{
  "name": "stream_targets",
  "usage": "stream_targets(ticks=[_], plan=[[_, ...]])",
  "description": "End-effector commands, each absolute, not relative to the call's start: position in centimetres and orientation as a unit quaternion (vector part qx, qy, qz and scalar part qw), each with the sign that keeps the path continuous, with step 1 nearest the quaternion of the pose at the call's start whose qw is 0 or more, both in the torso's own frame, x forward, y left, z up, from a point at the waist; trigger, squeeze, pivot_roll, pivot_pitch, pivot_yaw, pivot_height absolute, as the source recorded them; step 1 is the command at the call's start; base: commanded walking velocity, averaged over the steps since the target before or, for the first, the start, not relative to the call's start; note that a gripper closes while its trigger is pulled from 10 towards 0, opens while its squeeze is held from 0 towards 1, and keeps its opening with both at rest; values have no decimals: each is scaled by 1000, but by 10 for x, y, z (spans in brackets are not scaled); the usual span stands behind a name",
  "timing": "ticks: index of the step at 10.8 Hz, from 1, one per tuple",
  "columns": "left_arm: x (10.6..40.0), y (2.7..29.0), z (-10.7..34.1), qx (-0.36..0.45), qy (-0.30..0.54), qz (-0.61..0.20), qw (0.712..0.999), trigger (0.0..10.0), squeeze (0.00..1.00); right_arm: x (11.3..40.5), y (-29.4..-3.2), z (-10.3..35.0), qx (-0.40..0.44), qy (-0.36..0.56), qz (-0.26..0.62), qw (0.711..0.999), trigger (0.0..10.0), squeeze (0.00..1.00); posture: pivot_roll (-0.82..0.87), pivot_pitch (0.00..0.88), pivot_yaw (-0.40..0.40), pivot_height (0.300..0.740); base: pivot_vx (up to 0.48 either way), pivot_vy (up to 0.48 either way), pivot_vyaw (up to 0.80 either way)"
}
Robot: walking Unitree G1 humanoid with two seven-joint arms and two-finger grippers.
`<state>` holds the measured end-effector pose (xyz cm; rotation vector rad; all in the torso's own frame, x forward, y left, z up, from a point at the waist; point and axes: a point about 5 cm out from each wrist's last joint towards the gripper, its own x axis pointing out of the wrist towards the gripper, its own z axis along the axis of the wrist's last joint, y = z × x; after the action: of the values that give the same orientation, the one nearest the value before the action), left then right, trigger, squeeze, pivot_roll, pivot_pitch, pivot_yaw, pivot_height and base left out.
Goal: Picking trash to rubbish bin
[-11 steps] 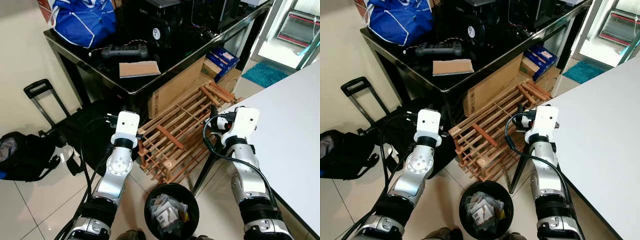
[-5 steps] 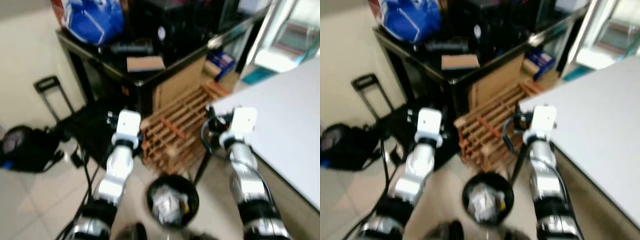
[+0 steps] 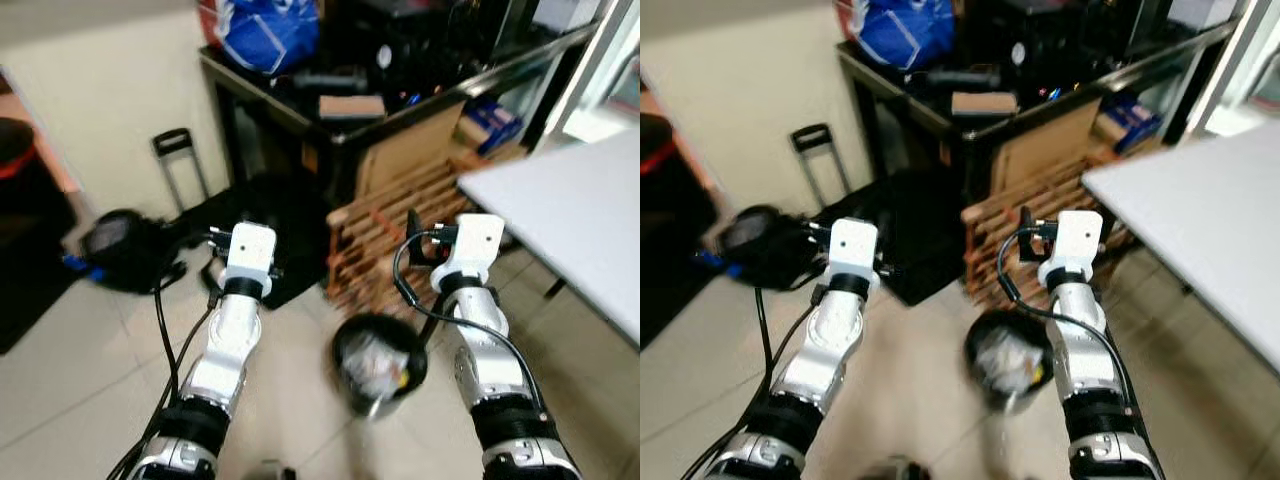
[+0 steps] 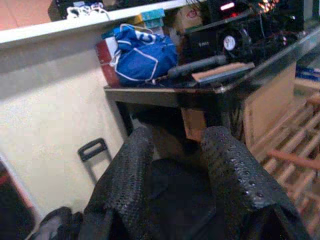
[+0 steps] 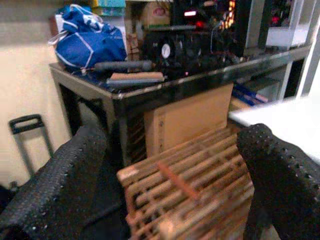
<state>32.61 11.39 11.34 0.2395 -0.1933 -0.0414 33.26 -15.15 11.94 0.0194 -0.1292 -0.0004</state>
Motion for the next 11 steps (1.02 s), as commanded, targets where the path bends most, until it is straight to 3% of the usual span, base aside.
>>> stream_targets(ticks=[1, 11], plan=[[326, 111, 114, 117, -95, -26, 988, 10000, 0, 331, -156, 116, 11, -55, -6, 998, 10000, 0, -86, 61, 50, 740, -281, 0, 0], [326, 111, 113, 117, -92, -23, 989, 10000, 0, 332, -155, 114, 10, -45, 2, 999, 10000, 0, -84, 78, 43, 740, -274, 0, 0]])
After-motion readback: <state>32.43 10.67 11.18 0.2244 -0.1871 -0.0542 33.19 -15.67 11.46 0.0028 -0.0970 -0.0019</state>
